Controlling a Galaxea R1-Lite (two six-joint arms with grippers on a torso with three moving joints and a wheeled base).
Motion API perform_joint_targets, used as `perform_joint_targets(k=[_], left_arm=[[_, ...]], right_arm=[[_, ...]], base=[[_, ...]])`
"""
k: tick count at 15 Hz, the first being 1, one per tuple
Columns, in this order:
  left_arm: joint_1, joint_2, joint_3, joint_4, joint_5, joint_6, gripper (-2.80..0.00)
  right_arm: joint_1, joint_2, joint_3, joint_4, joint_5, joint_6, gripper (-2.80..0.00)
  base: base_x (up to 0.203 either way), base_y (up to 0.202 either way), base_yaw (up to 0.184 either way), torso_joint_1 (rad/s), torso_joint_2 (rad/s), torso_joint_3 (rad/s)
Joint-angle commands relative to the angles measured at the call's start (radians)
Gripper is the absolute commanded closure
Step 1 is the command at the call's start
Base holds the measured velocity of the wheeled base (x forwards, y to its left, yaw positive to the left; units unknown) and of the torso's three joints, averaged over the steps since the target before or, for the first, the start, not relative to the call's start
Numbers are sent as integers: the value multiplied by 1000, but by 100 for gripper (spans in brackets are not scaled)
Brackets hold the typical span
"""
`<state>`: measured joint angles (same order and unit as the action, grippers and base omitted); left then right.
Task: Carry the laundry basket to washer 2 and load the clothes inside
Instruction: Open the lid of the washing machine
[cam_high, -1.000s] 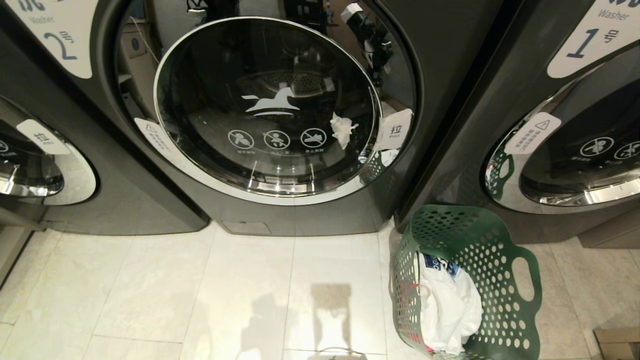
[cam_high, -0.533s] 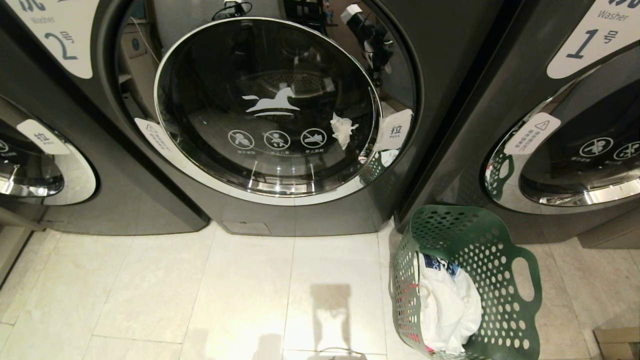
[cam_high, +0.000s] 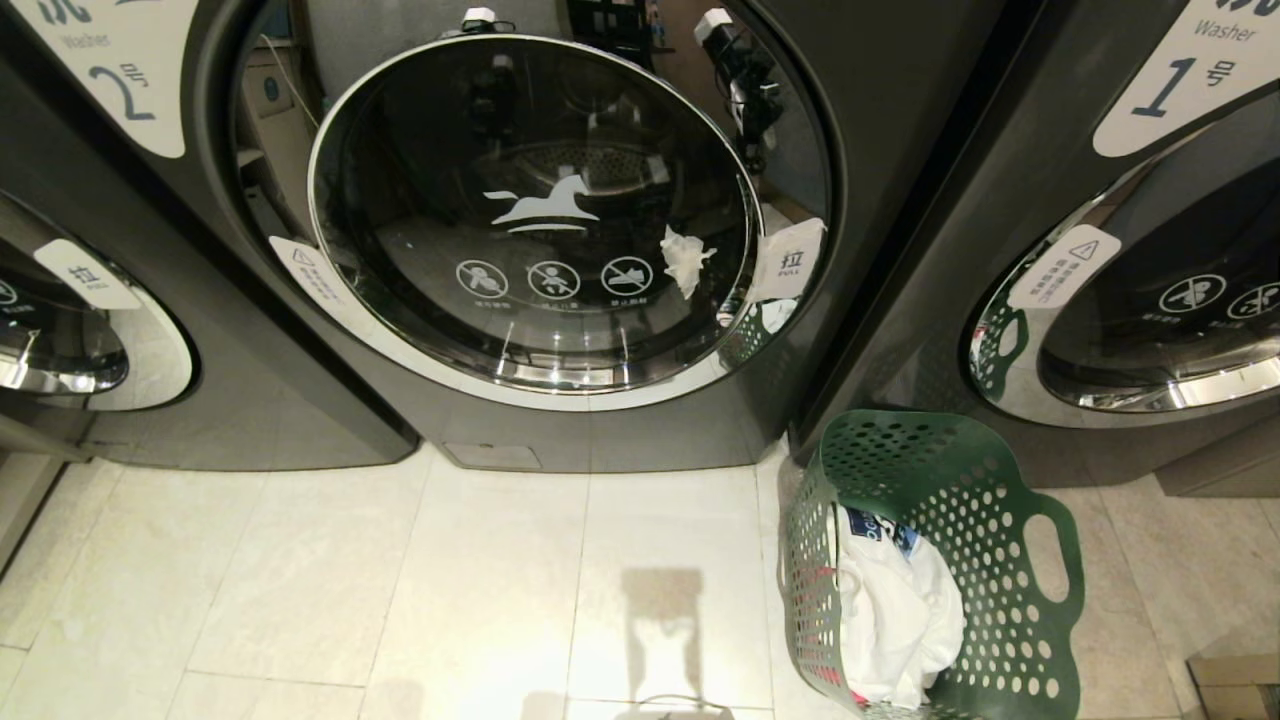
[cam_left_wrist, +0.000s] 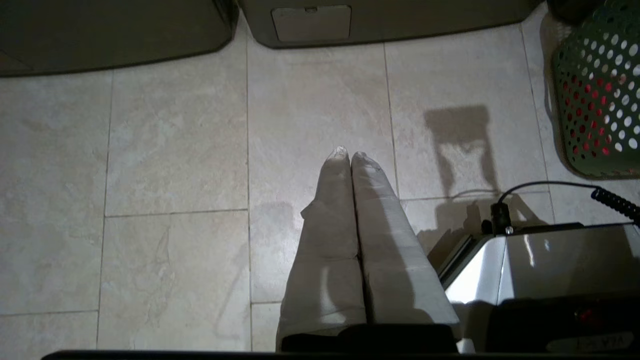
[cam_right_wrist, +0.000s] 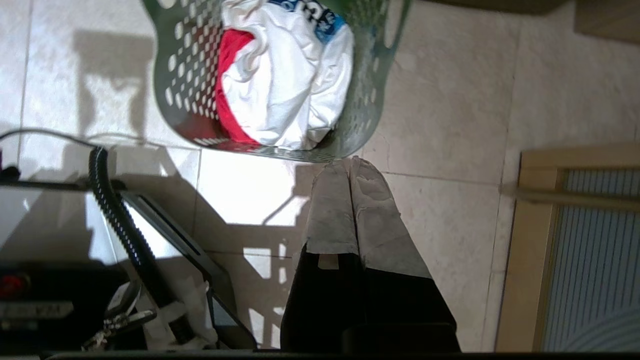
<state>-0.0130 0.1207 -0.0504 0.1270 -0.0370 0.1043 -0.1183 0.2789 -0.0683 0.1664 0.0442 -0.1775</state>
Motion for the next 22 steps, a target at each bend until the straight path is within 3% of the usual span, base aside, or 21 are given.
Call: perform_joint_targets(k=[1, 4, 8, 12, 15, 19, 22], left_arm=[[10, -121, 1, -3, 4, 0, 0], [12, -121, 2, -6, 6, 0, 0], [13, -121, 3, -6, 9, -23, 0], [13, -121, 4, -6, 17, -37, 0], [13, -121, 4, -7, 23, -41, 0], [13, -121, 4, -7, 23, -38, 0], [13, -121, 4, -6, 20, -21, 0]], right_arm=[[45, 3, 2, -5, 6, -28, 0], [45, 2, 12, -31, 10, -25, 0], [172, -30, 9, -25, 5, 16, 0], [165, -60, 26, -62, 2, 15, 0], [139, -246, 41, -99, 1, 27, 0], [129, -277, 67, -166, -46, 156, 0], [129, -277, 65, -163, -47, 161, 0]], base=[[0, 0, 0, 0, 0, 0], [0, 0, 0, 0, 0, 0], [0, 0, 0, 0, 0, 0], [0, 0, 0, 0, 0, 0], [0, 0, 0, 0, 0, 0], [0, 0, 0, 0, 0, 0], [0, 0, 0, 0, 0, 0]])
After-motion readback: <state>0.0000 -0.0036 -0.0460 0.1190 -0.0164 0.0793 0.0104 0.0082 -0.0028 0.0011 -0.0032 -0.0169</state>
